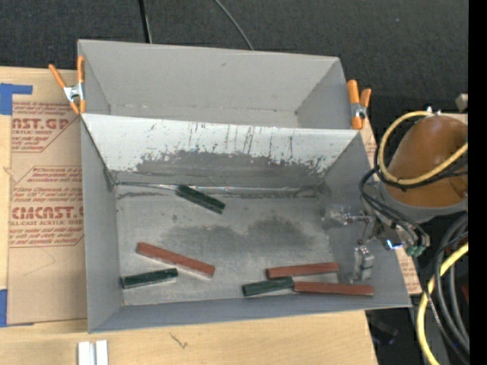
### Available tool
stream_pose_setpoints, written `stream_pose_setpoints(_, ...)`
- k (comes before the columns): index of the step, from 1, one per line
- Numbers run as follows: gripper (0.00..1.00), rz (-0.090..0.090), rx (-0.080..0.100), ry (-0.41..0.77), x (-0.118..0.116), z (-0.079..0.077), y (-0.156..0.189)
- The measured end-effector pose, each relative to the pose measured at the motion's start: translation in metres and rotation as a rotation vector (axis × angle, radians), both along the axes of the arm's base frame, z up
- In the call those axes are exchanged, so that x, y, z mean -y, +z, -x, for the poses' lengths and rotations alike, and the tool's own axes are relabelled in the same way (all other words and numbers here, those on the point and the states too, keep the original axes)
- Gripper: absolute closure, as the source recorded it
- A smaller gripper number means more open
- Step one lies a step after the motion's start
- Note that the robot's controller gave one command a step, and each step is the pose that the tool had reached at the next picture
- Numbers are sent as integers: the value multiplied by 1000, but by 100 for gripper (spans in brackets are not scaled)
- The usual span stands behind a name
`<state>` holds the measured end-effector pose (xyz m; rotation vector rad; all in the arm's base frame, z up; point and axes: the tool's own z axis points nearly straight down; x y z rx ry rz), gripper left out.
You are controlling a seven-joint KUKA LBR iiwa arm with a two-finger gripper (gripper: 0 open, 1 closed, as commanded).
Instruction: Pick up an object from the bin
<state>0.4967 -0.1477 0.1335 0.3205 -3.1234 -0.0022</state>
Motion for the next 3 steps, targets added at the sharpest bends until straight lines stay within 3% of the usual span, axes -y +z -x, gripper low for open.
stream_pose_setpoints(1,100,0,3,59,-21,1,-64)
stream_pose_setpoints(2,100,0,3,59,-21,1,-64)
stream_pose_setpoints(3,100,1,2,4,-15,-15,146)
